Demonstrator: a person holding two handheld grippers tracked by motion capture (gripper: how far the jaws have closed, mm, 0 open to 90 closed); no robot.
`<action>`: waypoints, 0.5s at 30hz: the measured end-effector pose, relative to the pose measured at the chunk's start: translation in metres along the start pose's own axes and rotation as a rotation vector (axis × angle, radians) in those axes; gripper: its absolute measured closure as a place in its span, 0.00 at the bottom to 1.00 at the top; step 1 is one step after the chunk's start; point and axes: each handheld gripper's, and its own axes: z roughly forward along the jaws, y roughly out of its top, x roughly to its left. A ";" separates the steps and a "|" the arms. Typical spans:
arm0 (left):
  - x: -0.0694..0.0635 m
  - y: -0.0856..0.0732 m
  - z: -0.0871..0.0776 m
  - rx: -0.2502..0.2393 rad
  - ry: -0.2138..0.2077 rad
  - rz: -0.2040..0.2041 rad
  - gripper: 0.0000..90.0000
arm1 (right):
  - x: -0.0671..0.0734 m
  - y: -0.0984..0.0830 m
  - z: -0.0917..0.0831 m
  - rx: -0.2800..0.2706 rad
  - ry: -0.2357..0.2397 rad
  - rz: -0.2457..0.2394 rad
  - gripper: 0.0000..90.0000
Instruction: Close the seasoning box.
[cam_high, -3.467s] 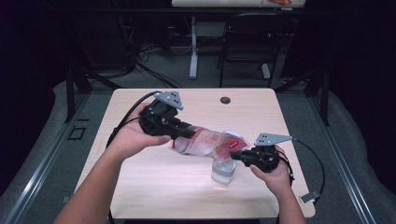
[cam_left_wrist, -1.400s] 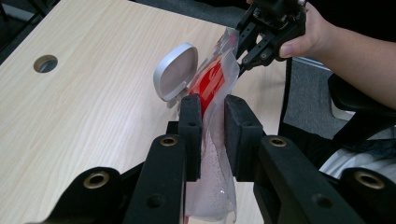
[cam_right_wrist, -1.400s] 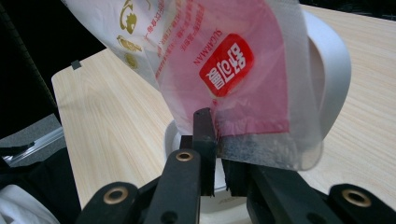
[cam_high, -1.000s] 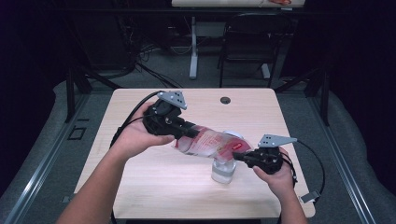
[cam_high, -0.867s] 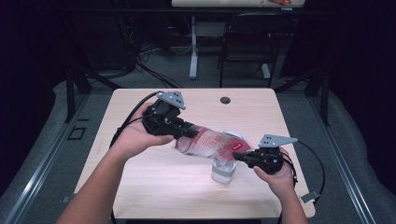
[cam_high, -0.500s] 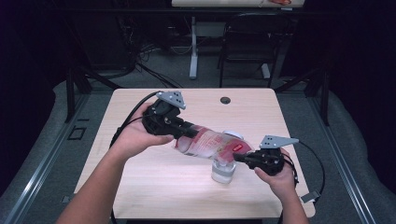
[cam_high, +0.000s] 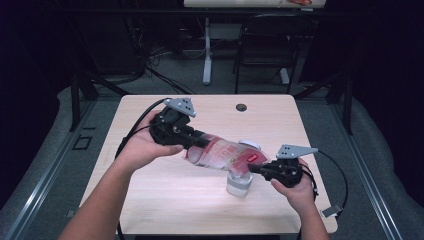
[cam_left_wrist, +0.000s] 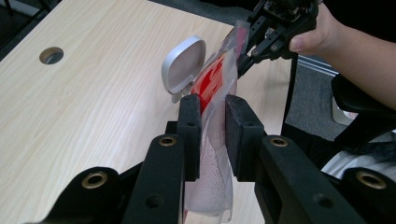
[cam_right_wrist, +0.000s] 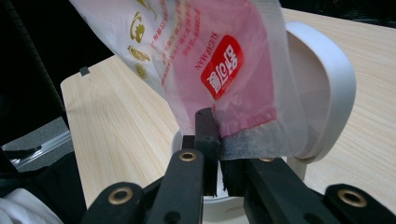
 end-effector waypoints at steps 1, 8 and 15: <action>0.001 -0.001 0.000 0.001 0.001 -0.003 0.86 | 0.000 0.000 0.001 -0.001 0.001 0.000 0.97; 0.004 -0.012 -0.003 -0.010 0.005 -0.019 0.86 | 0.002 0.003 0.003 -0.009 0.001 -0.012 0.97; 0.007 -0.023 -0.006 -0.023 0.010 -0.036 0.85 | 0.006 0.005 0.006 -0.016 -0.004 -0.021 0.97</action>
